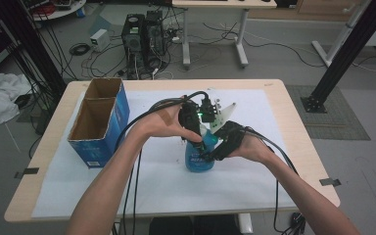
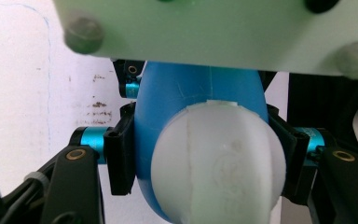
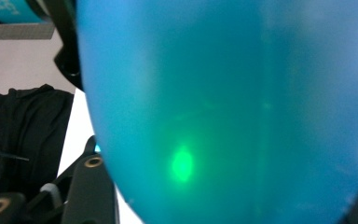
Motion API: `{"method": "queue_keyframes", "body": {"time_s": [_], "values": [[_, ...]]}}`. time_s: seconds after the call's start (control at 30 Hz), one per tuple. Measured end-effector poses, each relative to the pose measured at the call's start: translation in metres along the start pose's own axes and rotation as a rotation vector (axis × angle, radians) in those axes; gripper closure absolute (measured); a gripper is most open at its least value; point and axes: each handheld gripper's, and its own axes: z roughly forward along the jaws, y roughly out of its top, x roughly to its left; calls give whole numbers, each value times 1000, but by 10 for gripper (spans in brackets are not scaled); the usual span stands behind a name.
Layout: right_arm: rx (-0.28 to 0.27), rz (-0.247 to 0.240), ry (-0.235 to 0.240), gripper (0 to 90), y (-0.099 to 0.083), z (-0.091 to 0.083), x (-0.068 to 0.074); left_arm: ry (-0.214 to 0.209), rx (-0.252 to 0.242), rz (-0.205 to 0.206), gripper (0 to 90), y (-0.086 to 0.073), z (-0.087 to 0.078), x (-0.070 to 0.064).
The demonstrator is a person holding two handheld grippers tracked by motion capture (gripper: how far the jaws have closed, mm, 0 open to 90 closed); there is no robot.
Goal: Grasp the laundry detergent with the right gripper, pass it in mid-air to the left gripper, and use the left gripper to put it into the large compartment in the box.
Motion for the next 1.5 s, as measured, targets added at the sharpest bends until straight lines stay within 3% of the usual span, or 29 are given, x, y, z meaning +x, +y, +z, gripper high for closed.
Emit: {"method": "queue_keyframes", "body": {"time_s": [0.6,0.77,0.97,1.03,1.1,1.2,1.37,1.47,1.5], "values": [[15,22,-30,304,1,-5,0,4,32,-18,381,-8,-2,1],[47,22,-33,259,0,-5,1,6,33,-17,381,-9,-6,3],[95,28,-64,227,-1,-12,3,11,31,-55,381,-11,-13,4],[138,28,-108,220,-3,-20,3,20,45,-79,381,-12,-21,4],[150,31,-122,219,-4,-24,2,23,47,-90,381,-12,-23,5],[201,63,-172,128,-9,-38,2,30,77,-127,381,-14,-36,7],[221,92,-215,128,-16,-59,1,45,102,-170,381,-17,-55,10],[229,97,-220,128,-18,-62,1,55,103,-201,381,-19,-67,13],[250,111,-245,128,-23,-71,2,70,108,-244,381,-22,-83,17]]}}
